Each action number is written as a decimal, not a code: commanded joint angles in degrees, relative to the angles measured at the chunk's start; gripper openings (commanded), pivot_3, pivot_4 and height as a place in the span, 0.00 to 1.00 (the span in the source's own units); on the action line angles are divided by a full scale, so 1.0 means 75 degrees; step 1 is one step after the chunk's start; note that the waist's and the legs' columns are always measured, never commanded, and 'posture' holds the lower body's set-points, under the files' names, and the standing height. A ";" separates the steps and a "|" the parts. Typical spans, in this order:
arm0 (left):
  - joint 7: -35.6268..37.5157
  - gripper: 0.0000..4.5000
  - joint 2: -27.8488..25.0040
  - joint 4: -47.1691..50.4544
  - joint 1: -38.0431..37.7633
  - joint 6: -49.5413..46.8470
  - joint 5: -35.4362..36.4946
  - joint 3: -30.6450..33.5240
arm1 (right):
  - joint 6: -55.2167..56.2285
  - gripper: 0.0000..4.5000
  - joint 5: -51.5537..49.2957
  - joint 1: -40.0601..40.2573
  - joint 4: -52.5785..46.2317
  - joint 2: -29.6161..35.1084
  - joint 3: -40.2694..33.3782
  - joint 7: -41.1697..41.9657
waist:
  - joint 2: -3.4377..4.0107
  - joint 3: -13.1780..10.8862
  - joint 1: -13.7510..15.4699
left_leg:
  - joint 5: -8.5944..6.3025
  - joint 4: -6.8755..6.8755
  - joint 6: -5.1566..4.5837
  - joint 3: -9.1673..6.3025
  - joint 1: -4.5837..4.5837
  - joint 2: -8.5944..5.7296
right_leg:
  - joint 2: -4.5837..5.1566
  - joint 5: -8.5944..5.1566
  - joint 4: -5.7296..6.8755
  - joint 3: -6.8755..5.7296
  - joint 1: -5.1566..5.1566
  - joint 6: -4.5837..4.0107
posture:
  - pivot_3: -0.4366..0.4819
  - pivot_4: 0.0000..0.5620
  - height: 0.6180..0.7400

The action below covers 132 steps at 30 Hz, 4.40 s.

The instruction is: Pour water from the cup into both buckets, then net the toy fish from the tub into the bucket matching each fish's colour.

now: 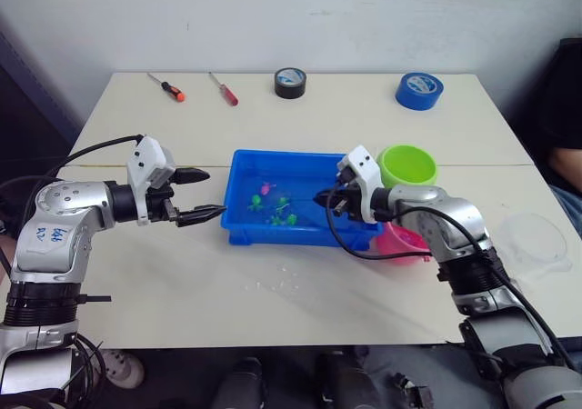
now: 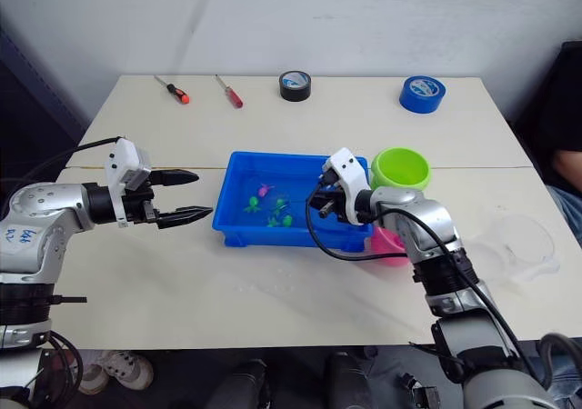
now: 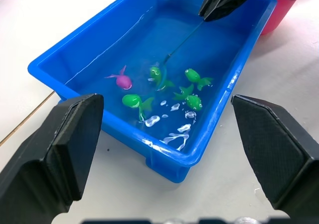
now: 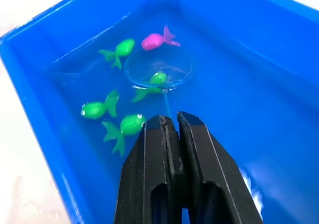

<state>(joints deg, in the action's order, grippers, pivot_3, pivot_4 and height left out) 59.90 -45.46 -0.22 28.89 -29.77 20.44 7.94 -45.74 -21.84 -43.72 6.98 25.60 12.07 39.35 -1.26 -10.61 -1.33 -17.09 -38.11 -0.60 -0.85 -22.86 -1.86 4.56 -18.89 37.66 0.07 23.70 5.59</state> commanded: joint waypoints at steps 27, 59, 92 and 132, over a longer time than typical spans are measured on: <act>0.1860 0.99 0.2026 -0.2392 0.2719 0.1420 0.0047 -0.1804 | -0.1605 0.00 -0.2687 0.4872 -0.7299 0.2161 -0.6449 -0.0332 | 0.0001 0.0001 0.0314 | 0.0001 -0.0010 -0.0010 -0.0003 -0.0025 -0.0005 | -0.0001 0.0002 -0.0016 -0.0006 -0.0004 0.0003 | 0.48 0.27 0.97; 0.2642 0.99 0.3161 -0.4360 0.3815 0.2768 -0.0469 -0.2047 | 0.8182 0.00 0.5772 1.1048 -0.6349 0.3148 -0.8202 -0.0251 | -0.0008 -0.0001 0.0352 | 0.0013 -0.0004 -0.0041 0.0052 0.0061 -0.0037 | -0.0013 0.0003 -0.0030 0.0043 -0.0060 0.0032 | 0.48 0.27 0.97; 0.0814 0.99 -0.0121 -0.0328 0.0342 0.0884 -0.0565 -0.0652 | 0.2917 0.00 0.1616 0.2195 -0.2605 0.2377 -0.0593 0.1781 | -0.0006 -0.0001 0.0157 | 0.0002 -0.0002 -0.0011 0.0016 0.0043 -0.0007 | 0.0004 -0.0006 -0.0021 0.0021 -0.0038 0.0009 | 0.48 0.27 0.97; 0.1100 0.99 0.0882 -0.1616 0.1594 0.1359 -0.0447 -0.1214 | 0.0478 0.00 0.0071 0.2910 -0.4201 0.1818 -0.2263 0.1139 | -0.0006 -0.0001 0.0162 | 0.0002 0.0000 -0.0007 0.0017 0.0032 -0.0007 | 0.0001 -0.0006 -0.0019 0.0016 -0.0026 0.0009 | 0.48 0.27 0.97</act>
<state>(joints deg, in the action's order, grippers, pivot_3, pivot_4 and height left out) 67.45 -39.47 -11.76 38.95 -20.84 16.42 -0.97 -39.91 -18.60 -21.90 -21.02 38.79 -0.86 49.30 -1.30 -10.62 -0.12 -17.07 -38.11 -0.66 -0.71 -22.61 -1.91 4.57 -18.94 37.53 0.19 23.49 5.65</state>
